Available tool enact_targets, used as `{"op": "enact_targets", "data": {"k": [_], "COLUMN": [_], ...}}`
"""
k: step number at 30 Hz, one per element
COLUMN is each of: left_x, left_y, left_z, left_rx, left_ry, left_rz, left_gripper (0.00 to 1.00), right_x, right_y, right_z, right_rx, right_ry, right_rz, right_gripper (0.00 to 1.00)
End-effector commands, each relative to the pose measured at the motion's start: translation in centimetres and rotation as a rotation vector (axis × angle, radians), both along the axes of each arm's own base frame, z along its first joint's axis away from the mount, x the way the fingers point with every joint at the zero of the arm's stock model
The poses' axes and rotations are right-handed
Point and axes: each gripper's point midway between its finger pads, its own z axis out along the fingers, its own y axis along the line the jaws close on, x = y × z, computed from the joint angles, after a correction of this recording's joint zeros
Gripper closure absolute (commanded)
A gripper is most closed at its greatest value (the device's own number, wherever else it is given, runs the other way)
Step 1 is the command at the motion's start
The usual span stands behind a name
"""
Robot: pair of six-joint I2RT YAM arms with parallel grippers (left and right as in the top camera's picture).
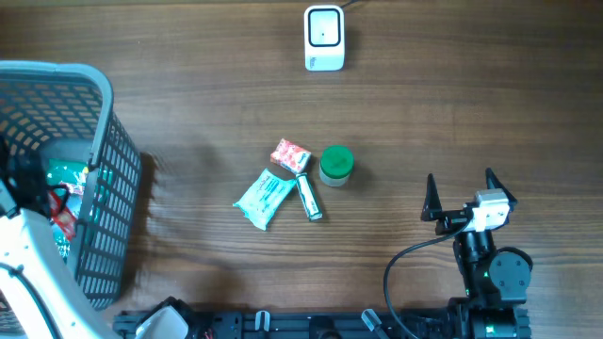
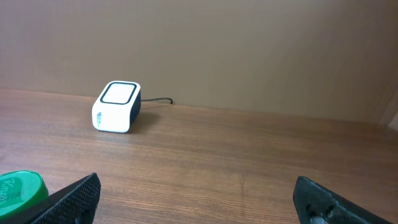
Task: Scan the item barcode
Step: 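Reach into the basket and grasp the red Nescafe stick with left gripper, then carry the red stick past the scanner and drop it right of the bottle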
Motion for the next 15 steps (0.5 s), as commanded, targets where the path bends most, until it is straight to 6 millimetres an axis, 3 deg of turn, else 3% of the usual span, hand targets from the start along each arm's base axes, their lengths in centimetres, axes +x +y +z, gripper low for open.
{"op": "enact_targets", "data": {"k": [1,3,6,8,15], "left_x": [-0.2,-0.4,-0.2,0.4,3.7], "left_y": [0.0,-1.5,-4.3,-7.8,-18.0], "left_z": [9.7,13.6,17.1,19.6,22.6], "left_rx": [0.179,0.219,0.228,0.191,0.06], "left_ry": [-0.195,-0.309,-0.453,-0.599,-0.779], "left_rz": [-0.022,-0.064,-0.164,-0.297,-0.742], "left_gripper": [0.96,0.96,0.96,0.96,0.96], "right_x": [0.0,0.0,0.0,0.0,0.0], "right_y": [-0.1,-0.1,-0.1,-0.1,-0.1], "right_z": [0.1,0.1,0.1,0.1,0.1], "right_rx": [-0.005,-0.005,-0.005,-0.005,-0.005], "right_ry": [-0.008,-0.008,-0.008,-0.008,-0.008], "right_rz": [-0.005,-0.006,-0.006,-0.006,-0.006], "right_gripper": [0.0,0.0,0.0,0.0,0.0]}}
